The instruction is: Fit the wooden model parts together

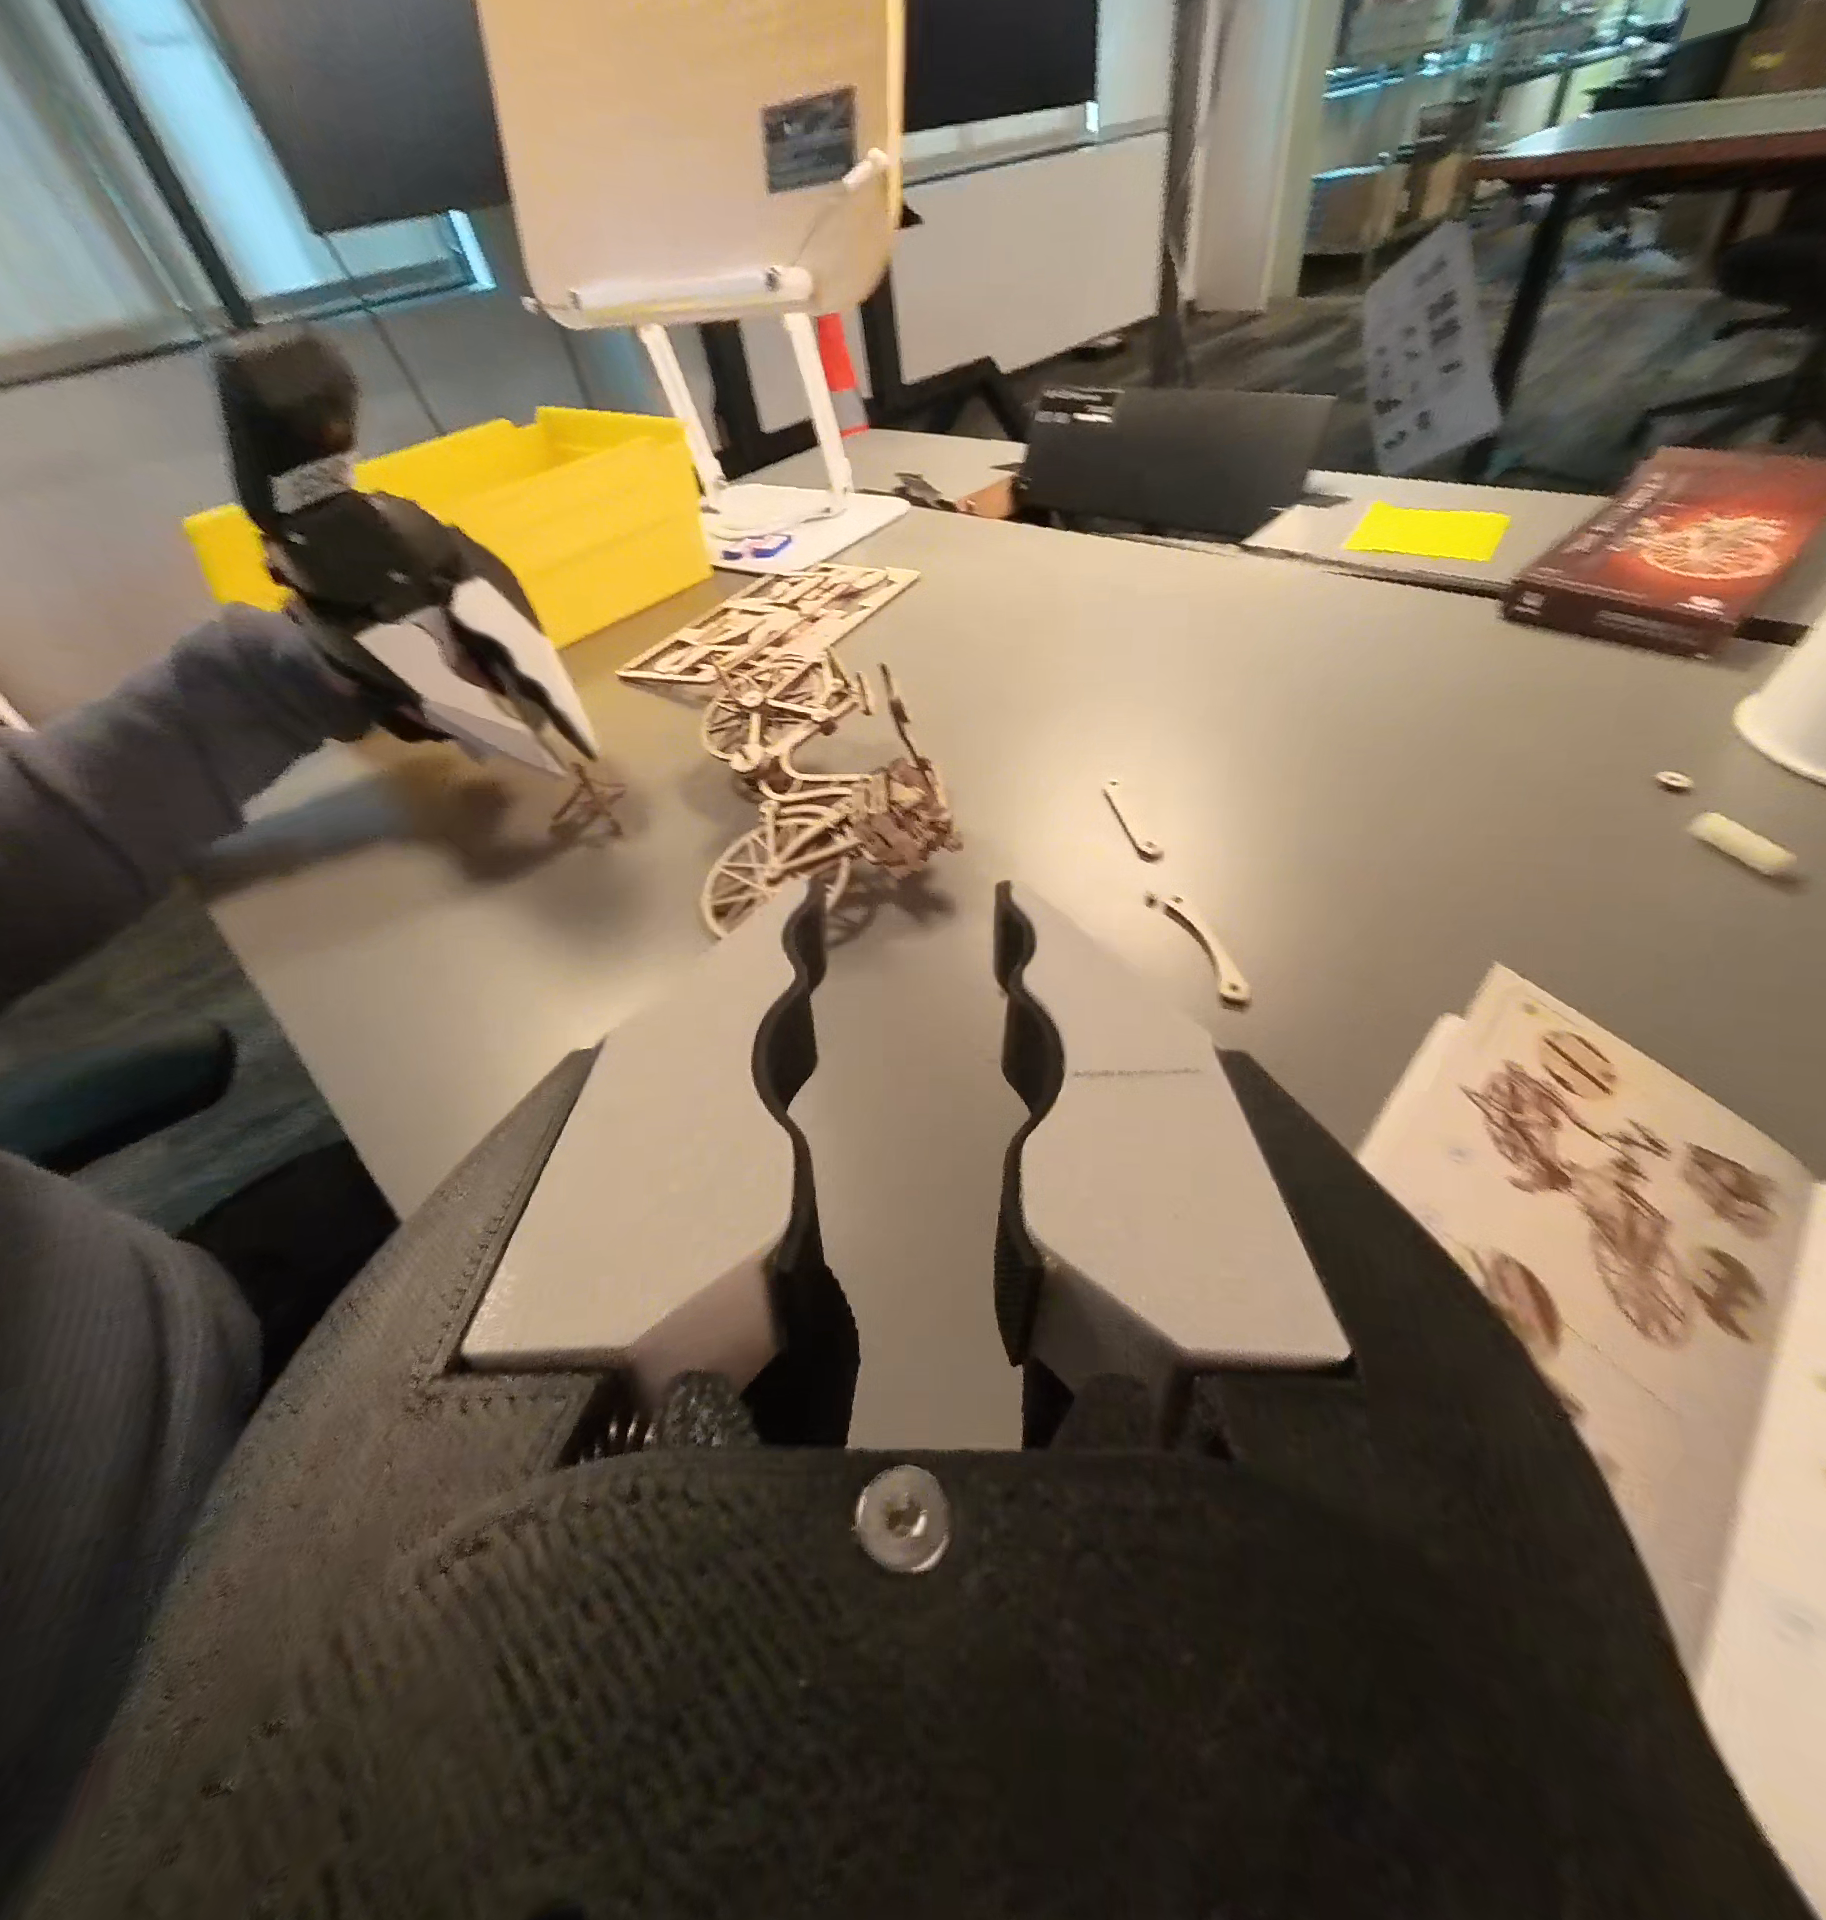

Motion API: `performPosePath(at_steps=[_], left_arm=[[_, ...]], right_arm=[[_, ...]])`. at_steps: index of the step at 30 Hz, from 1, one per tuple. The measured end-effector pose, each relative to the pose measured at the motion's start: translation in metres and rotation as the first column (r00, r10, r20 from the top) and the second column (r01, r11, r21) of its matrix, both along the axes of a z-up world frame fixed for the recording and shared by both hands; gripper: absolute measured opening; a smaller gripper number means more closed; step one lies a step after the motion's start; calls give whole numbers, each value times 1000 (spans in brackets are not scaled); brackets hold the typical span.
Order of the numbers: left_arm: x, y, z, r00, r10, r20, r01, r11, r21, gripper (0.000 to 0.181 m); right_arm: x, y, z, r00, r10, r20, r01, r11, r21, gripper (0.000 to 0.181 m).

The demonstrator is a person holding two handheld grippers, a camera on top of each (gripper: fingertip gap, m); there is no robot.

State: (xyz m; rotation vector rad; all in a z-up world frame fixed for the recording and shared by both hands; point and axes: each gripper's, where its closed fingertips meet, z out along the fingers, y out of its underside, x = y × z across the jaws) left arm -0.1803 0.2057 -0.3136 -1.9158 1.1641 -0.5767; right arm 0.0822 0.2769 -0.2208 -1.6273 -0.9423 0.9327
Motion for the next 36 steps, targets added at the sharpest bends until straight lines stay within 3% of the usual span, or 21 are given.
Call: performPosePath(at_steps=[3,6,9,12,14,19,24,30,36], left_arm=[[2,2,4,999,4,34,-5,1000,19,1],[4,14,24,978,94,188,-101,994,29,1],[10,20,52,906,139,399,-153,988,3,1],[18,19,77,794,158,587,-145,987,-69,1],[23,19,86,724,180,666,-127,984,-128,1],[39,16,90,642,217,736,-60,970,-235,1],[52,13,82,672,209,711,-41,968,-246,1],[58,14,79,683,201,702,-43,971,-237,1],[62,17,75,719,187,669,-101,981,-167,7]], right_arm=[[-20,-11,7,996,81,-38,-81,997,5,29],[-49,-27,10,986,162,-45,-160,986,46,30],[-88,-39,5,975,221,10,-220,966,133,30],[-127,-48,-7,969,222,111,-244,937,251,29],[-148,-49,-13,963,162,214,-237,889,392,29],[-185,-54,-14,920,1,391,-292,665,687,34],[-203,-46,-29,854,-102,510,-379,549,745,34],[-205,-41,-40,827,-120,549,-404,551,730,8],[-200,-37,-45,823,-120,555,-396,579,713,7]])
